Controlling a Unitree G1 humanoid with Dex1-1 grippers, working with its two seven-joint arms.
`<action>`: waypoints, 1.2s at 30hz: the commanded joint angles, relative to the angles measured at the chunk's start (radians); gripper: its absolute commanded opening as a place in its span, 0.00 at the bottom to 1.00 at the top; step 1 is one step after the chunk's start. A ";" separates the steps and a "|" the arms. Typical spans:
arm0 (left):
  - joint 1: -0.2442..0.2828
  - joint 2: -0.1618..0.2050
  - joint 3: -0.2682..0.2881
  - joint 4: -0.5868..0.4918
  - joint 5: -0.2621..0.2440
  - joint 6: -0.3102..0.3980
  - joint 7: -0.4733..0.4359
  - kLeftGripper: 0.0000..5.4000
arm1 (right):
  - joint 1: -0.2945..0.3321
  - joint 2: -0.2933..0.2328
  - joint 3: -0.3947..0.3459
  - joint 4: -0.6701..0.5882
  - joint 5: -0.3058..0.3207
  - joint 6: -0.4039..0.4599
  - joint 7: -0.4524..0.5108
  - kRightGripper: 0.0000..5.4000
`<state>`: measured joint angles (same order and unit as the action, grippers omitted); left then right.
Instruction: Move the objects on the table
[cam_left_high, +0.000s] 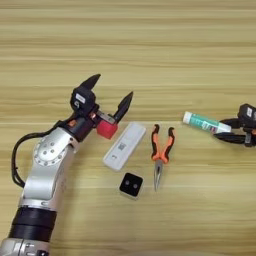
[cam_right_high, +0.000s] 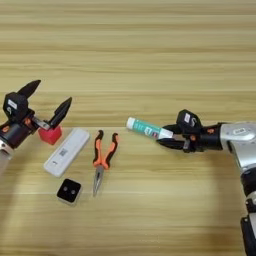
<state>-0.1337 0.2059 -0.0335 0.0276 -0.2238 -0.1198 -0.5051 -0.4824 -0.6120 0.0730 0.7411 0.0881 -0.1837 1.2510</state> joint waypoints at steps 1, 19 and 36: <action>-0.010 0.000 0.000 0.008 0.007 -0.002 0.001 1.00 | 0.015 -0.016 -0.038 -0.063 0.049 0.033 0.004 0.31; -0.013 0.002 0.002 0.020 0.005 -0.008 -0.003 1.00 | 0.479 -0.113 -0.138 -0.561 0.149 0.090 -0.029 0.31; -0.010 0.001 0.000 0.021 0.007 -0.011 -0.004 1.00 | 0.586 -0.108 -0.090 -0.586 0.119 0.099 -0.056 0.31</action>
<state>-0.1423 0.2059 -0.0324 0.0454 -0.2235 -0.1259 -0.5064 0.1029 -0.7066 -0.0276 0.1546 0.2186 -0.0905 1.2050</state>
